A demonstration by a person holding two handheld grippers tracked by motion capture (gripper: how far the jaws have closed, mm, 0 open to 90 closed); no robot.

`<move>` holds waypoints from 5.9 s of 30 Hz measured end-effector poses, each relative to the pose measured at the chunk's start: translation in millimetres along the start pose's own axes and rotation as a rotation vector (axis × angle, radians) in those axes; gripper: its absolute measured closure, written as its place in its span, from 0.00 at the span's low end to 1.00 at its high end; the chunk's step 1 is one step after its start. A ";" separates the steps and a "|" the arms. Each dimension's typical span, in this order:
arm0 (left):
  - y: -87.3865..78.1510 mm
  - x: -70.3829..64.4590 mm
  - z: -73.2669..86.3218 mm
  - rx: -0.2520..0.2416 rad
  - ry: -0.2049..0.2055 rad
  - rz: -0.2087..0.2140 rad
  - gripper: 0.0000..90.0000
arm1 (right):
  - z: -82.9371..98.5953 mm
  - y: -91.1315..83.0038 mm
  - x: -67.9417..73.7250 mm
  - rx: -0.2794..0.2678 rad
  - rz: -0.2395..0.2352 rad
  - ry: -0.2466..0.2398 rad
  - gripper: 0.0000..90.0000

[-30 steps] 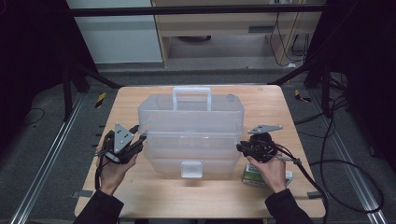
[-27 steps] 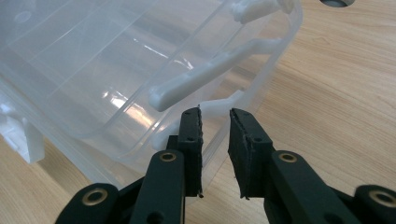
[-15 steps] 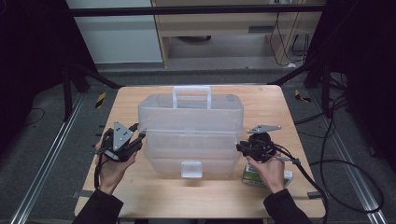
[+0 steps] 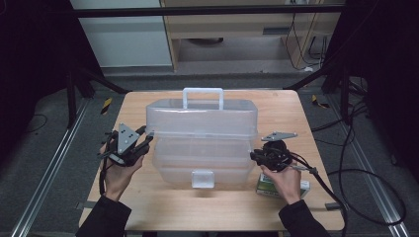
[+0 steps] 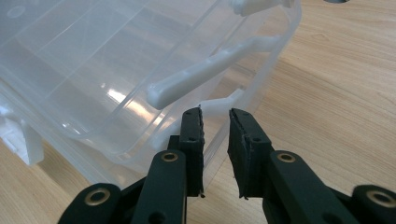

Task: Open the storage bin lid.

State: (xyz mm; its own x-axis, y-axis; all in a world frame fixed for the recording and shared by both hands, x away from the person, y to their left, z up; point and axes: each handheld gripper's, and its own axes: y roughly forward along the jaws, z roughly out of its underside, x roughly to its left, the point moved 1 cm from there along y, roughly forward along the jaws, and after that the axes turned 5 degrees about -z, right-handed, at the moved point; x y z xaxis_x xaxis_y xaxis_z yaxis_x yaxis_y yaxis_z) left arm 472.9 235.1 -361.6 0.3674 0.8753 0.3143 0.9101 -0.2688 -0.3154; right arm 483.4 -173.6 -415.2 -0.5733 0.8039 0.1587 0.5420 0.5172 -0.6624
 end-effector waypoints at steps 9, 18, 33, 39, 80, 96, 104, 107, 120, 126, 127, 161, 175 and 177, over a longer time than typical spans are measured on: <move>1.0 1.3 -2.0 -0.001 -0.009 -0.004 0.74 | 0.2 0.0 -0.1 -0.001 0.002 -0.005 0.84; 5.2 1.9 -2.9 -0.021 0.005 -0.014 0.73 | 0.3 0.0 -0.1 -0.002 0.005 -0.009 0.84; 8.1 4.4 -9.3 -0.019 -0.017 -0.017 0.75 | 0.5 0.0 -0.5 -0.003 0.002 -0.006 0.84; 9.8 6.2 -11.5 -0.027 -0.005 -0.019 0.75 | 0.5 0.0 -0.9 -0.005 0.001 -0.010 0.84; 24.5 12.7 -36.4 0.016 -0.016 -0.079 0.86 | 0.3 -0.2 -4.4 -0.008 0.003 0.008 0.85; 32.3 18.2 -43.9 0.022 -0.019 -0.087 0.88 | 0.1 -0.2 -4.4 -0.006 0.003 0.009 0.85; 36.6 20.1 -48.8 0.030 -0.019 -0.098 0.90 | -0.1 -0.2 -4.4 -0.005 0.002 0.007 0.85; 37.2 20.7 -49.4 0.033 -0.017 -0.099 0.90 | -0.1 -0.2 -4.4 -0.005 0.002 0.007 0.85; 44.0 23.2 -56.9 0.044 -0.005 -0.116 0.92 | -1.0 0.3 -4.9 -0.003 0.005 -0.005 0.85; 46.8 24.7 -59.5 0.046 -0.006 -0.119 0.92 | -1.1 0.5 -5.1 -0.004 0.007 -0.005 0.85; 47.4 25.2 -59.9 0.048 -0.005 -0.120 0.92 | -1.1 0.5 -5.2 -0.004 0.007 -0.005 0.85; 55.0 28.7 -68.8 0.074 0.009 -0.124 0.93 | -4.5 4.0 -7.5 -0.008 0.037 -0.003 0.86; 64.8 34.5 -74.7 0.077 -0.011 -0.116 0.93 | -4.4 4.0 -8.6 -0.007 0.032 0.000 0.86; 65.5 34.8 -74.9 0.076 -0.013 -0.115 0.93 | -4.4 4.0 -8.5 -0.007 0.032 -0.001 0.86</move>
State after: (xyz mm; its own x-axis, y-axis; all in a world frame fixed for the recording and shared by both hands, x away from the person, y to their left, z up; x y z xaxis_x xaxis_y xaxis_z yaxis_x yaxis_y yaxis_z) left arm 559.6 217.9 -304.2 0.2586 0.9037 0.3412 0.9288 -0.1355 -0.3450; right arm 493.1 -177.1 -416.0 -0.5559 0.8199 0.1365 0.5644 0.4929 -0.6622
